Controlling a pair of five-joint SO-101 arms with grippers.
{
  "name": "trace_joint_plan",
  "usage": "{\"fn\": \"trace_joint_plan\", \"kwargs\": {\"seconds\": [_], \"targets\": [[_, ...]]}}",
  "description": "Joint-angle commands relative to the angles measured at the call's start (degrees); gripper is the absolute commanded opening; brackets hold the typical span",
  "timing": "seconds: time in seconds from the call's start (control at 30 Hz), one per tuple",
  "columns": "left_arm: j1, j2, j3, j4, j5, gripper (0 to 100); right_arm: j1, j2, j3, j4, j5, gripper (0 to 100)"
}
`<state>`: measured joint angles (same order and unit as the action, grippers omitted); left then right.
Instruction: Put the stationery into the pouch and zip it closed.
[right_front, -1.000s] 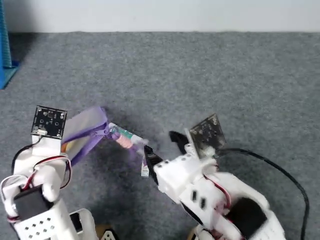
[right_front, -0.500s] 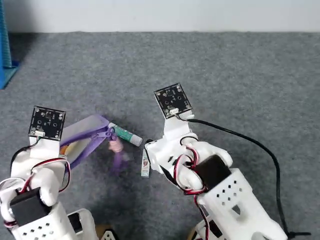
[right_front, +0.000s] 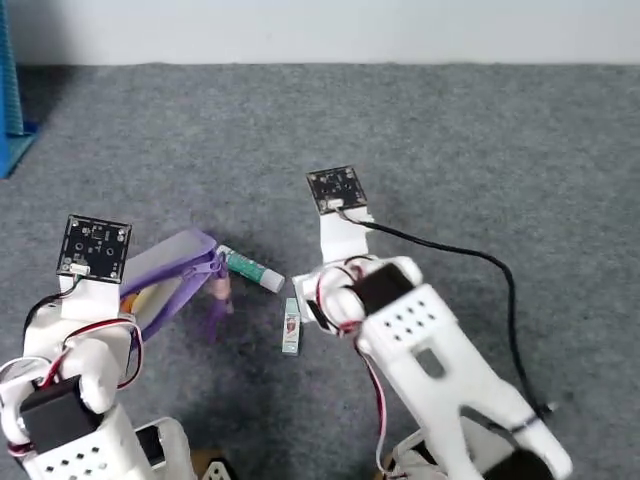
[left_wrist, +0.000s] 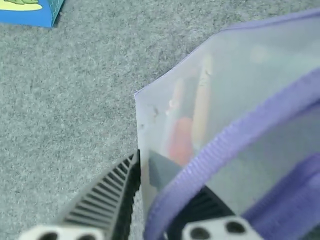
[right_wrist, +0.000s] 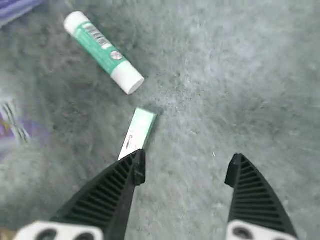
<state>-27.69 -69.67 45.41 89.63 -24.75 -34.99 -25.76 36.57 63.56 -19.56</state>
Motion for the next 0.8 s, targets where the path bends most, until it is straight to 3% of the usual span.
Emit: {"fn": "trace_joint_plan", "kwargs": {"seconds": [0.0, 0.77], "targets": [[-0.26, -0.26, -3.91, 0.18, 0.70, 1, 0.57, 4.97, -2.02, -4.35, -1.14, 26.7], [-0.26, -0.35, -3.30, 0.18, 0.53, 1, -5.85, 26.24, -2.81, -20.79, -1.23, 26.6]]}}
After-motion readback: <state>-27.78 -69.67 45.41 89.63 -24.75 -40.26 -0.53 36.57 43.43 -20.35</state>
